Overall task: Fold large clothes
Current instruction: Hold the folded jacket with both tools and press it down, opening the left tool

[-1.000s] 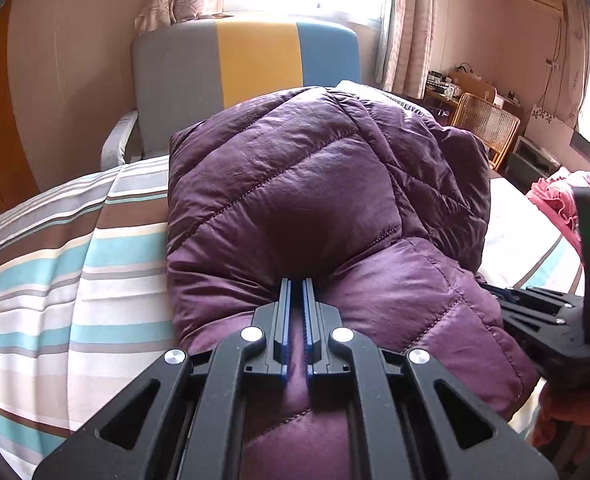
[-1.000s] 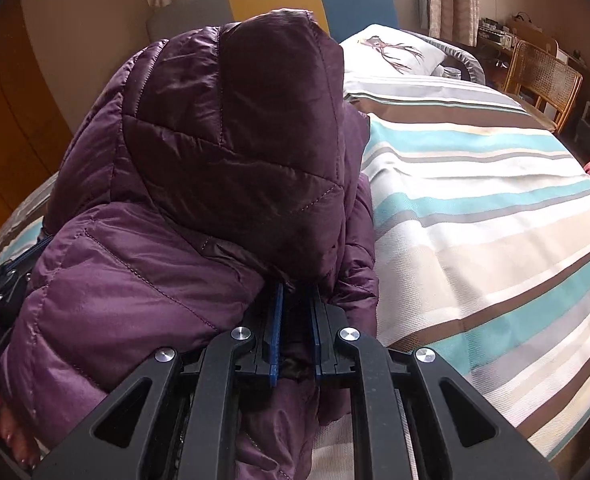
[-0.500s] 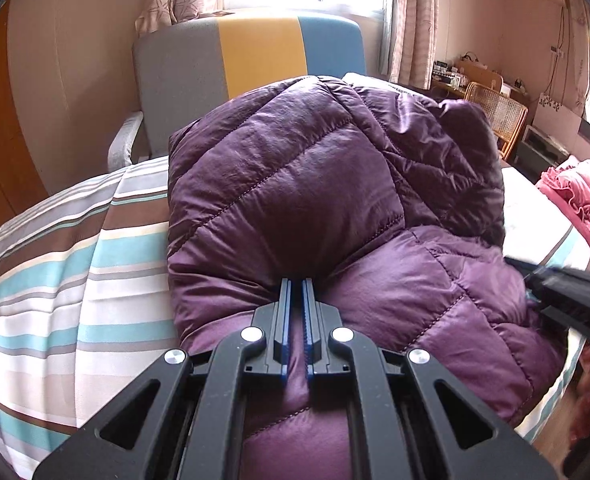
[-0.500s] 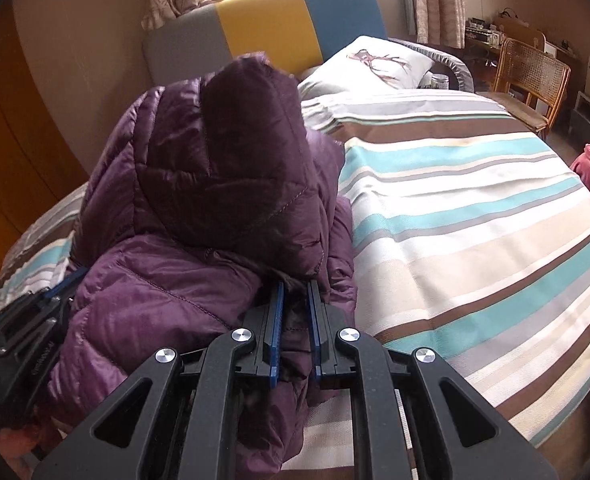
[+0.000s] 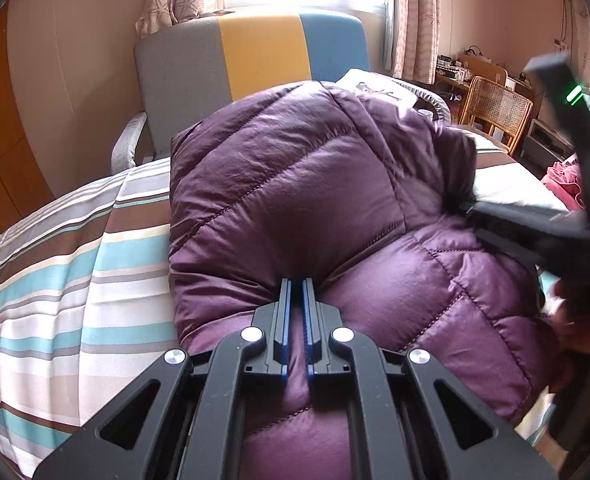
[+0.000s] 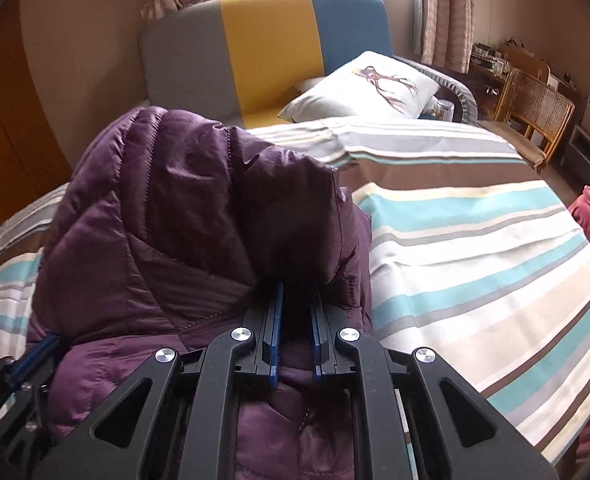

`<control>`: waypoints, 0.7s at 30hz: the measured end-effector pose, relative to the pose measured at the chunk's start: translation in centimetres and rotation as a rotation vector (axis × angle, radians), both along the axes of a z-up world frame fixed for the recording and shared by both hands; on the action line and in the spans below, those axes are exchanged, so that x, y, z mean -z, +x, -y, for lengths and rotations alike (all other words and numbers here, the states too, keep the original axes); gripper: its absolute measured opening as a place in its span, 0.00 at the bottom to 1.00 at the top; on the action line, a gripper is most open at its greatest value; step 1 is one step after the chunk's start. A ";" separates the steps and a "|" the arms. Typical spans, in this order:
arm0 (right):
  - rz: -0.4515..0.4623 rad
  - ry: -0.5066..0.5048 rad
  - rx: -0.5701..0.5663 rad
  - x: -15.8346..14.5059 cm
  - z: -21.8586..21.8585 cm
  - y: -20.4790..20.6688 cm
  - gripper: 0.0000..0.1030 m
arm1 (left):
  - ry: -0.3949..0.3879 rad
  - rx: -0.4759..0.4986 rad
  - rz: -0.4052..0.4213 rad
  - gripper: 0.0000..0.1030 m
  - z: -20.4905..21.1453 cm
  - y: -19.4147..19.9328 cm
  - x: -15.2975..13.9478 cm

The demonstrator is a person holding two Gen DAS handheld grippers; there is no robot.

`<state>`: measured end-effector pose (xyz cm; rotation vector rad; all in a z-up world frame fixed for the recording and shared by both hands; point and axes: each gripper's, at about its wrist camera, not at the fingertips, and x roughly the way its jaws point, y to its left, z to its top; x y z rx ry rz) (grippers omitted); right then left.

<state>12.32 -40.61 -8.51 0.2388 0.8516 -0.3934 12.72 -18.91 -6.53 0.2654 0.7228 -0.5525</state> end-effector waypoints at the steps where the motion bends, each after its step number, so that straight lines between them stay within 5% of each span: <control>1: -0.006 0.014 0.009 0.7 0.6 0.2 0.11 | -0.008 0.007 -0.001 0.06 0.1 -0.1 -0.1; 5: 0.021 0.022 0.017 1.8 1.0 0.0 0.11 | -0.060 0.013 -0.058 0.11 -0.2 0.6 -1.4; 7: 0.038 0.009 0.018 2.1 0.9 -0.4 0.11 | -0.110 -0.001 -0.076 0.45 -0.6 1.5 -2.6; 11: 0.046 0.018 0.026 2.3 0.7 -0.5 0.11 | -0.082 -0.031 -0.056 0.46 0.2 3.5 -4.0; 17: 0.048 0.037 0.022 2.6 1.0 -0.7 0.11 | 0.032 -0.037 -0.121 0.73 2.8 7.0 -1.5; 21: 0.051 0.034 0.025 2.9 1.3 -0.4 0.11 | 0.026 -0.041 -0.125 0.76 3.1 7.8 0.4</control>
